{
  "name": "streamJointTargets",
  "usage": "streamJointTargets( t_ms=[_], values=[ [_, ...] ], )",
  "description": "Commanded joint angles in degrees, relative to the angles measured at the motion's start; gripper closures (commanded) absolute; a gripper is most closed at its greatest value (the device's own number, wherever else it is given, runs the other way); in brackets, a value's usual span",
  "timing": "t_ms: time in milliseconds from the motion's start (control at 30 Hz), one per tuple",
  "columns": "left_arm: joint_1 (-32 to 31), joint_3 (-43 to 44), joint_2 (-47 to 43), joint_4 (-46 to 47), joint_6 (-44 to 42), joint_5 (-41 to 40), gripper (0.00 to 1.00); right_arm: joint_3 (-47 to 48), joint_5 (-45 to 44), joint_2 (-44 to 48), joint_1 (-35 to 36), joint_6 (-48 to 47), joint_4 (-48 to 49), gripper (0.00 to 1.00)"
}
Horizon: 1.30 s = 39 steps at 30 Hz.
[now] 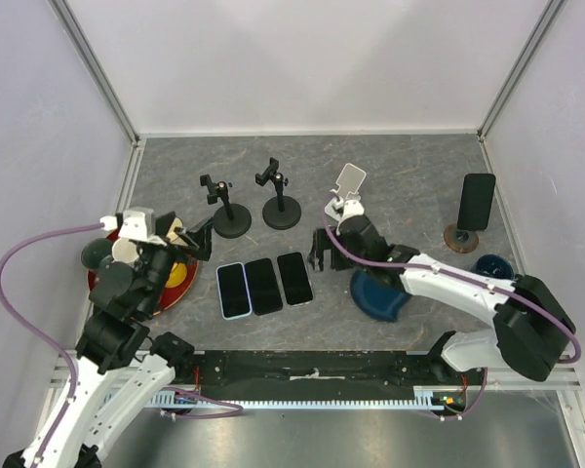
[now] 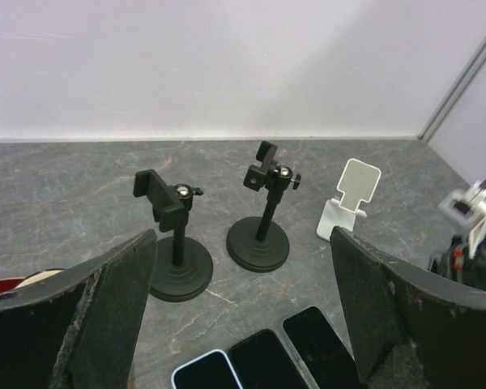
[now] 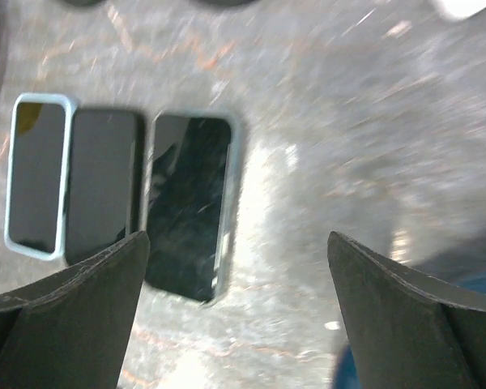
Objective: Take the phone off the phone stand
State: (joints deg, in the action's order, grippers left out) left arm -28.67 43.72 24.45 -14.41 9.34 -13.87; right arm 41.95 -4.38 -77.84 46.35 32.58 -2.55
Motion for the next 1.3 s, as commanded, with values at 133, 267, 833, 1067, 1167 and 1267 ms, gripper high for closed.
streamJointTargets(
  t_ms=[133, 267, 833, 1067, 1167, 1267],
  values=[
    [0.4, -3.6, -9.8, -4.3, -0.4, -5.6, 0.06, 14.0, -23.8, 5.8, -10.4, -16.2, -15.7, 0.02],
    [0.4, -5.8, -13.1, -4.7, -1.0, -5.8, 0.06, 18.8, -26.5, 5.8, -21.5, -21.1, -17.7, 0.02],
    [0.3, -9.8, -23.4, -3.6, 1.8, -2.3, 0.07, 27.3, -7.7, -2.0, -57.2, -23.2, -9.8, 0.02],
    [0.2, -10.0, -24.0, -3.5, 1.9, -1.4, 0.08, 29.7, 0.9, -7.6, -60.9, -32.1, -9.2, 0.02],
    [0.1, -10.1, -23.9, -3.3, 1.8, -0.5, 0.08, 28.3, 2.9, -7.8, -62.3, -35.2, -8.8, 0.02],
    [0.0, -10.2, -24.0, -3.2, 1.7, 0.0, 0.08, 26.4, 5.9, -7.7, -63.7, -36.9, -7.8, 0.02]
  ],
)
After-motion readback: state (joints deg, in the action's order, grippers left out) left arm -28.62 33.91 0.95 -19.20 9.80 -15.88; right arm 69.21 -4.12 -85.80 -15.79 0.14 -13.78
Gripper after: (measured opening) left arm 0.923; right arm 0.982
